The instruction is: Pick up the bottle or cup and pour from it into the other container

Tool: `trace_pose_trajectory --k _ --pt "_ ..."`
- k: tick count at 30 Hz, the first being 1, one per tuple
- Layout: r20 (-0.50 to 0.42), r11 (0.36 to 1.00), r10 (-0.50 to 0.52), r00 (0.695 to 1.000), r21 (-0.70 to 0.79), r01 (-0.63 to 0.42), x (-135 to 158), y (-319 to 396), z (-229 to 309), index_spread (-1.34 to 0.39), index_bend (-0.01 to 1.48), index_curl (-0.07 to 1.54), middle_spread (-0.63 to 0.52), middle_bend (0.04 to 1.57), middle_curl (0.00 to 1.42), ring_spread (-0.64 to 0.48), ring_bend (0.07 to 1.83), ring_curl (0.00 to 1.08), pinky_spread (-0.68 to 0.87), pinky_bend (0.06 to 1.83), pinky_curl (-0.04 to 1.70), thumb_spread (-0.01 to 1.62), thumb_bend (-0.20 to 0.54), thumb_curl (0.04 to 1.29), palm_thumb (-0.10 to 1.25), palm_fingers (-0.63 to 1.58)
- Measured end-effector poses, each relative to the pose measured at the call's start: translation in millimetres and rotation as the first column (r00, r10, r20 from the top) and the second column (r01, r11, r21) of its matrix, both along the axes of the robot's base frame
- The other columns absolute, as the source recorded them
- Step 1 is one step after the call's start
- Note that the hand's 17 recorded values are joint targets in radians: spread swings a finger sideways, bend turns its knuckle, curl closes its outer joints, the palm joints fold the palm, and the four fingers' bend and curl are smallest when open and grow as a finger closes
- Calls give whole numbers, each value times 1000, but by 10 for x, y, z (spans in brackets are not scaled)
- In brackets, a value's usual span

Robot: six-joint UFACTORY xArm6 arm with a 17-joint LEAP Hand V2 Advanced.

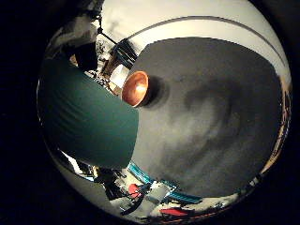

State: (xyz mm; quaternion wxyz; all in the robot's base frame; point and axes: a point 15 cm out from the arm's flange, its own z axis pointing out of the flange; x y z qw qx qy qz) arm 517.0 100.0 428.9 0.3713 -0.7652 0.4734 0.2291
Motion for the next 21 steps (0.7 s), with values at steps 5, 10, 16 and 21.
trace_pose_trajectory --k 5,10,16,21 --pt "41 987 41 998 -159 -34 59 448 -39 -493 867 1190 -369 1159 1243 -261 1562 887 -200 1500 1035 751 -27 679 938 661" --pt "105 951 91 990 -303 -55 57 808 -81 -491 857 1186 -368 1154 1233 -260 1545 884 -201 1490 1018 735 -27 683 935 697" --pt "160 898 152 975 -435 -68 45 1149 -161 -488 840 1179 -365 1138 1225 -259 1528 882 -210 1480 998 717 -27 689 929 728" --pt "220 821 224 949 -567 -63 101 1335 -266 -487 827 1174 -363 1122 1218 -258 1511 878 -213 1475 979 699 -29 694 926 760"
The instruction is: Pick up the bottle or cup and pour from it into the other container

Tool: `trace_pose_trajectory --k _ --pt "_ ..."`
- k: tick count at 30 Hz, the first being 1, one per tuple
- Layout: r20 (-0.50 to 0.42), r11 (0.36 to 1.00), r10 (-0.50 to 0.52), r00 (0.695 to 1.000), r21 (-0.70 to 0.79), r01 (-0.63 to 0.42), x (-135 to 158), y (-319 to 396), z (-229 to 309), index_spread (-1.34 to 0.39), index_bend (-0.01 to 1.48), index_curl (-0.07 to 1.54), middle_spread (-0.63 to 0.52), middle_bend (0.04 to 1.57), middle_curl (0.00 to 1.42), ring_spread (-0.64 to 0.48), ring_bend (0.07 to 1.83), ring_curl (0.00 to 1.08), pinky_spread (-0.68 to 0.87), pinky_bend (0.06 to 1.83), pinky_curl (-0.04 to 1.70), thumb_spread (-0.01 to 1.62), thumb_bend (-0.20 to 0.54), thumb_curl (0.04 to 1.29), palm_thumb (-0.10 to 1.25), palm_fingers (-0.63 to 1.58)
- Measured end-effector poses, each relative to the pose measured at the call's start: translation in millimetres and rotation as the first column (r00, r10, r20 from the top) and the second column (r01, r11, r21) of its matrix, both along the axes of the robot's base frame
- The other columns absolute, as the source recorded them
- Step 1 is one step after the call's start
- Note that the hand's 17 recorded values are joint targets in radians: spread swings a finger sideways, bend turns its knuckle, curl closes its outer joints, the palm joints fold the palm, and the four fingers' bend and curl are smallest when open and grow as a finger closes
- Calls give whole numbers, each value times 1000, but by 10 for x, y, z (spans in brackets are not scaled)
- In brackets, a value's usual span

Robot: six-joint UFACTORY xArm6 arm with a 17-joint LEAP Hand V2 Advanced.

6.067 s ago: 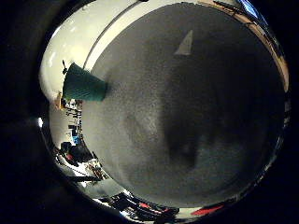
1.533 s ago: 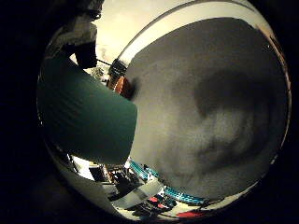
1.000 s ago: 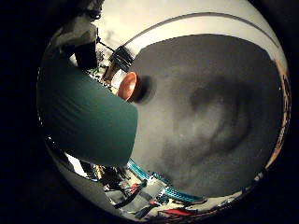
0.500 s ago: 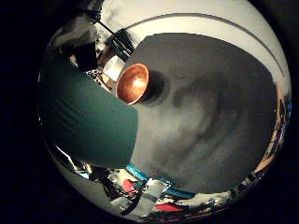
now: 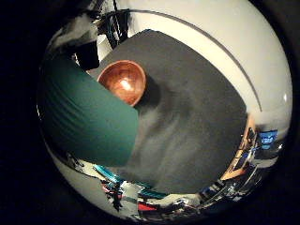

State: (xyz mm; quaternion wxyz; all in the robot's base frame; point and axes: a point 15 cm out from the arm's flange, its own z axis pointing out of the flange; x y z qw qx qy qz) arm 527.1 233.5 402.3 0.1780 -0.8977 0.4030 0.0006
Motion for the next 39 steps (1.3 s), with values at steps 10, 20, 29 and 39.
trace_pose_trajectory --k 10,20,29,39 --pt "110 949 120 987 -304 -82 137 74 -283 -484 776 1169 -362 1088 1214 -249 1476 858 -205 1456 939 659 -29 706 919 816" --pt "217 853 254 942 -510 -113 363 148 -299 -493 738 1173 -362 1070 1208 -243 1458 843 -204 1427 928 635 -31 709 905 857" --pt "249 770 351 902 -626 -127 450 326 -372 -506 720 1173 -365 1049 1209 -245 1450 841 -205 1410 925 634 -30 711 904 875" --pt "246 661 454 856 -737 -139 502 446 -408 -515 704 1177 -366 1044 1213 -248 1439 844 -207 1398 928 634 -30 712 904 886"
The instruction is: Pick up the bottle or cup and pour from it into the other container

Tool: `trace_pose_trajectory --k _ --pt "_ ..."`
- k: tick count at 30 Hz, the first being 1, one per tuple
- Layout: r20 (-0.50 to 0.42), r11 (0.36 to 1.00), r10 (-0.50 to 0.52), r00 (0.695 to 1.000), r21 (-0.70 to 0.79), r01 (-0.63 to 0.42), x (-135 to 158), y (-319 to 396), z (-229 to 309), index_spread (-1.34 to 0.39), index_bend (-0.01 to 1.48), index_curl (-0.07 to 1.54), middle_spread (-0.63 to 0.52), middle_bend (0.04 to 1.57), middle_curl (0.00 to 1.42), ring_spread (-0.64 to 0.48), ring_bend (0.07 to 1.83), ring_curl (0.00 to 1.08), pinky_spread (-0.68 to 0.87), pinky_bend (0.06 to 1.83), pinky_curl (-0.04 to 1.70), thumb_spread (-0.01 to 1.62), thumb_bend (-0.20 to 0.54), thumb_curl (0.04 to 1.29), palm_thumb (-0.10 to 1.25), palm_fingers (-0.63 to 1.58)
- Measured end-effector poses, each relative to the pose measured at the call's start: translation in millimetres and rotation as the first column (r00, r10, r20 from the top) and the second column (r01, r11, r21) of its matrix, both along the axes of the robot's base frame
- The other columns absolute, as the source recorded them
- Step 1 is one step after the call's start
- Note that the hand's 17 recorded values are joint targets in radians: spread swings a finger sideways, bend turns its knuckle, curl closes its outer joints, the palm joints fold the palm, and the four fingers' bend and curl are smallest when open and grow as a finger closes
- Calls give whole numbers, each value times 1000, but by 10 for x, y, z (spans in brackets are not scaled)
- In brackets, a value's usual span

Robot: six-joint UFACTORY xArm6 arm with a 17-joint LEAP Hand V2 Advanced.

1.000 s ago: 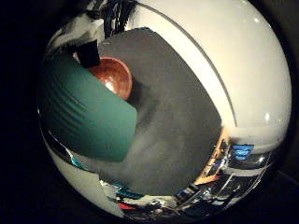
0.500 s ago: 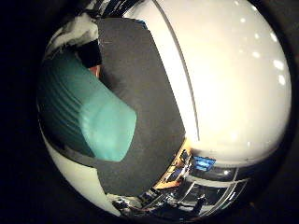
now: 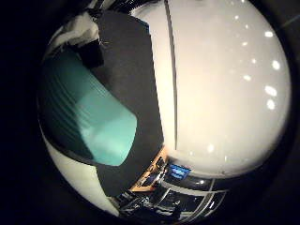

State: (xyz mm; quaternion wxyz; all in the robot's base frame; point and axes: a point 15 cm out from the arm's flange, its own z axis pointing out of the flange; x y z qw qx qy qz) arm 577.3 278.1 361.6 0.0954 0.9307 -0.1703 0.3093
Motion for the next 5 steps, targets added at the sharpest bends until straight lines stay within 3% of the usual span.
trace_pose_trajectory --k 5 --pt "5 1000 2 1000 -12 -2 26 -46 21 -519 695 1179 -367 1036 1215 -246 1440 843 -207 1387 929 634 -30 712 904 894"
